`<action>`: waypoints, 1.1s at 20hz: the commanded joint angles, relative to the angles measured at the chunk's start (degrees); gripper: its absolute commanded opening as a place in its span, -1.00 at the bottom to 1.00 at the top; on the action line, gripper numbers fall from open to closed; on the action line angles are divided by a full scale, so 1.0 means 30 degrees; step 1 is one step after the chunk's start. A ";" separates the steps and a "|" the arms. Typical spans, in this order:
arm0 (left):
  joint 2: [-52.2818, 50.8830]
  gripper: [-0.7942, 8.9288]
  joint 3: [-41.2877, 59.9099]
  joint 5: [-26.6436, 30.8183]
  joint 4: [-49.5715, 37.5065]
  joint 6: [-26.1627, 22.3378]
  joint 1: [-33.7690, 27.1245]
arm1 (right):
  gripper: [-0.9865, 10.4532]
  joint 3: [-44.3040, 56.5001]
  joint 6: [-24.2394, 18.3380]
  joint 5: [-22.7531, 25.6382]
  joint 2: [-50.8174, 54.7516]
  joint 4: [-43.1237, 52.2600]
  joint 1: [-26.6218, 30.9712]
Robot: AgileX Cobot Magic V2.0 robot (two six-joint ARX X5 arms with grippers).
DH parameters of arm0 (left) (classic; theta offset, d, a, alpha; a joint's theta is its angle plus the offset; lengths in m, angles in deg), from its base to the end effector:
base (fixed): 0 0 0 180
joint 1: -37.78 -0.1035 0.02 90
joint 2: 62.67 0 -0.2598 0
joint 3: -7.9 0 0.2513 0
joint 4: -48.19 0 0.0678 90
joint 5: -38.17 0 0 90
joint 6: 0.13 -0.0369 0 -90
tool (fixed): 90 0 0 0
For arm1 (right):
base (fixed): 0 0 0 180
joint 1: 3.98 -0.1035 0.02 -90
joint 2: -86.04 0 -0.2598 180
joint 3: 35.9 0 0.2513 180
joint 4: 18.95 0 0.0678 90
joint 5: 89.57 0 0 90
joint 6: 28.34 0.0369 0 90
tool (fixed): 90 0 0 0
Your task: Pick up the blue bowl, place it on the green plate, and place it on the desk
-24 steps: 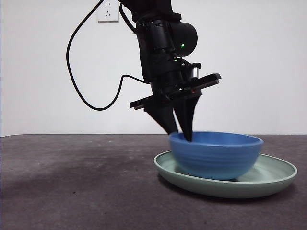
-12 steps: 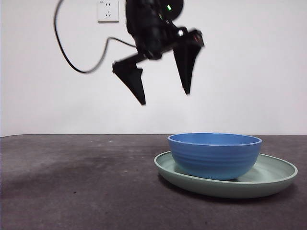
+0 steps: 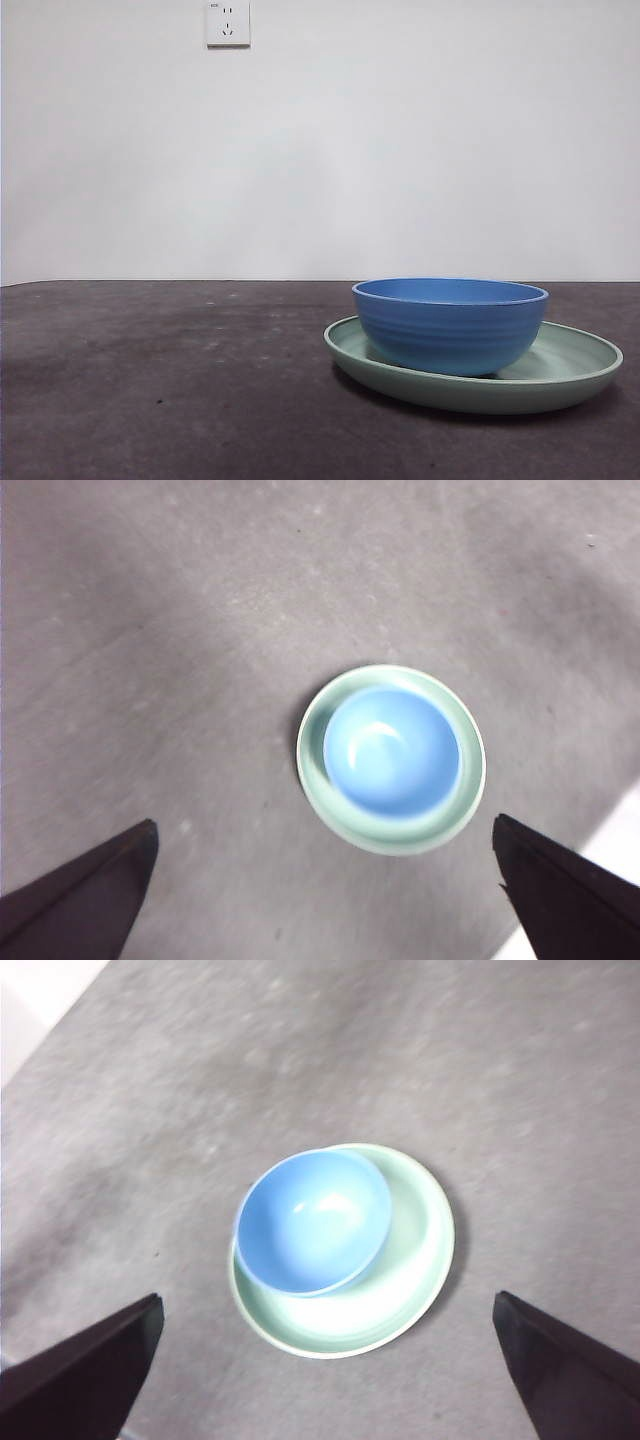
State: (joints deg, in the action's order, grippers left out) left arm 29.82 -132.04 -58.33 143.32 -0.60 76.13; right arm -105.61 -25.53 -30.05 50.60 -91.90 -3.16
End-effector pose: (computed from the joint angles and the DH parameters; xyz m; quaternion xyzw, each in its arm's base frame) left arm 0.2104 -0.1718 0.4709 0.1144 0.3872 -0.3505 0.8450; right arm 0.0940 0.0174 0.3334 0.1117 0.3247 0.2336 0.9097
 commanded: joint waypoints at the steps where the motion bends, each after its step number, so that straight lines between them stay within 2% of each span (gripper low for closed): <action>1: -0.1967 0.30 0.1515 0.0066 0.0495 -0.1166 0.0036 | 0.19 -0.0321 0.0095 -0.0437 -0.0678 0.0131 0.0022; 3: -0.4539 0.30 0.4277 0.0066 -0.0634 -0.1202 0.0015 | 0.19 -0.0321 0.0022 -0.0546 -0.1268 0.0131 0.0022; 7: -1.0746 0.30 1.2109 0.0044 -0.4605 -0.1260 -0.0255 | 0.19 -0.0321 -0.0087 -0.1158 -0.2492 0.0131 0.0007; 10: -1.4928 0.30 1.7784 0.0022 -0.7985 0.0262 -0.0270 | 0.19 -0.0321 -0.0109 -0.1909 -0.3286 0.0146 0.0007; 13: -1.7529 0.30 2.1915 0.0022 -0.9005 0.1457 -0.0270 | 0.19 -0.0321 -0.0204 -0.1974 -0.3774 0.0146 -0.0182; 16: -1.8476 0.30 2.4137 0.0022 -0.8845 0.2273 -0.0262 | 0.19 -0.0321 -0.0204 -0.1974 -0.4051 0.0117 -0.0459; 22: -1.8680 0.30 2.4130 -0.0350 -0.9092 0.2769 -0.0262 | 0.19 -0.0321 0.0197 -0.1989 -0.5355 -0.1552 -0.0678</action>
State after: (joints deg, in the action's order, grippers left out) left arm -26.57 -58.36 -59.08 116.65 7.07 75.04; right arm -105.61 -25.27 -35.82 34.82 -97.01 -5.10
